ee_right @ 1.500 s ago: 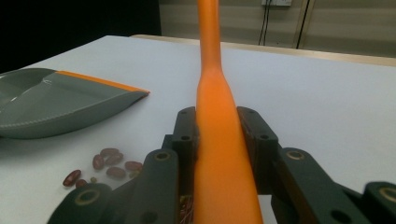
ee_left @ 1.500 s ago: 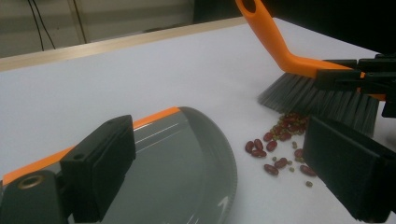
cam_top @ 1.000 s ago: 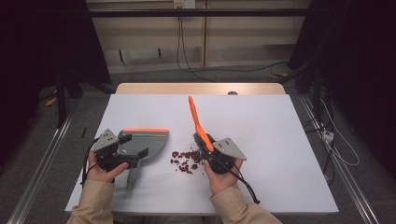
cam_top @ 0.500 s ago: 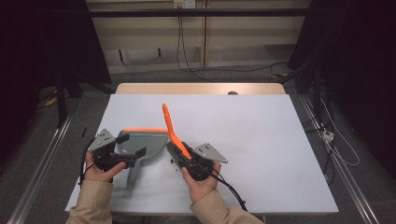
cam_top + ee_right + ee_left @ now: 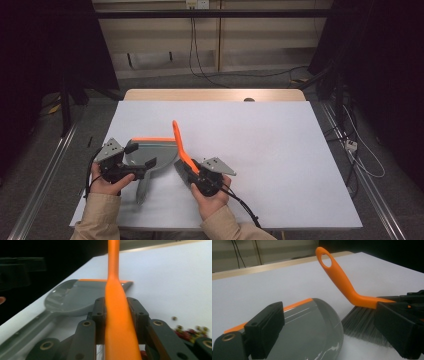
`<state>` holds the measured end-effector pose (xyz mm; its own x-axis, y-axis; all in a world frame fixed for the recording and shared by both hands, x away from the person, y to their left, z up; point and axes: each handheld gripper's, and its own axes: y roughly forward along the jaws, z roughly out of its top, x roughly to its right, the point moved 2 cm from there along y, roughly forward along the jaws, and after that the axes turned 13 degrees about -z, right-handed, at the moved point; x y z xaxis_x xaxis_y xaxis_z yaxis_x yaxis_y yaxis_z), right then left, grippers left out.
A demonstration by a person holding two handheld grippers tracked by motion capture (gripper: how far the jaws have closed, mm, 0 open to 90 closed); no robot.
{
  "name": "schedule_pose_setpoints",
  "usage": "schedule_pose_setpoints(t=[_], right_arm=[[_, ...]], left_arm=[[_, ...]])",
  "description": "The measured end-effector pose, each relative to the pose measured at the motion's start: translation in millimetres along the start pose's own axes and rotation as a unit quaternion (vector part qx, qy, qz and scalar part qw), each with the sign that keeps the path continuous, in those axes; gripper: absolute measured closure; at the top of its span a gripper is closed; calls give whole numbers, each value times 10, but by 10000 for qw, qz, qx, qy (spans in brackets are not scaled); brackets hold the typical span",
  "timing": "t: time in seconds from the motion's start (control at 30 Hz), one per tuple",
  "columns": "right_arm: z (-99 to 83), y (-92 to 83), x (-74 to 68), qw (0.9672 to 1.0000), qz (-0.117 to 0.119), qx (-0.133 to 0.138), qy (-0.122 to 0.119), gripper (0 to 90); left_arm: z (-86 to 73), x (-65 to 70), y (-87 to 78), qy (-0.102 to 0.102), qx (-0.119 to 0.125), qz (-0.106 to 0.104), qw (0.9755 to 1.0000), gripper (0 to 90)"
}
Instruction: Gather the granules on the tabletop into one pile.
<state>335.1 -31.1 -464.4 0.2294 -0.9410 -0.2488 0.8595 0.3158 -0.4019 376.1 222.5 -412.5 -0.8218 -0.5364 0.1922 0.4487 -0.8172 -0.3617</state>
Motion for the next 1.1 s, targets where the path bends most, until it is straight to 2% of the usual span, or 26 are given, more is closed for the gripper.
schedule_pose_setpoints(t=[0.17,0.6,1.1], right_arm=[[-2,-2,89,9999,-93,-46,72,701],[25,-52,261,9994,-347,-5,44,699],[30,-115,377,9986,-524,41,92,698]], left_arm=[[3,11,5,11,5,0,10000,97],[-1,19,24,33,-44,-18,10000,97],[-3,26,38,44,-61,-20,10000,97]])
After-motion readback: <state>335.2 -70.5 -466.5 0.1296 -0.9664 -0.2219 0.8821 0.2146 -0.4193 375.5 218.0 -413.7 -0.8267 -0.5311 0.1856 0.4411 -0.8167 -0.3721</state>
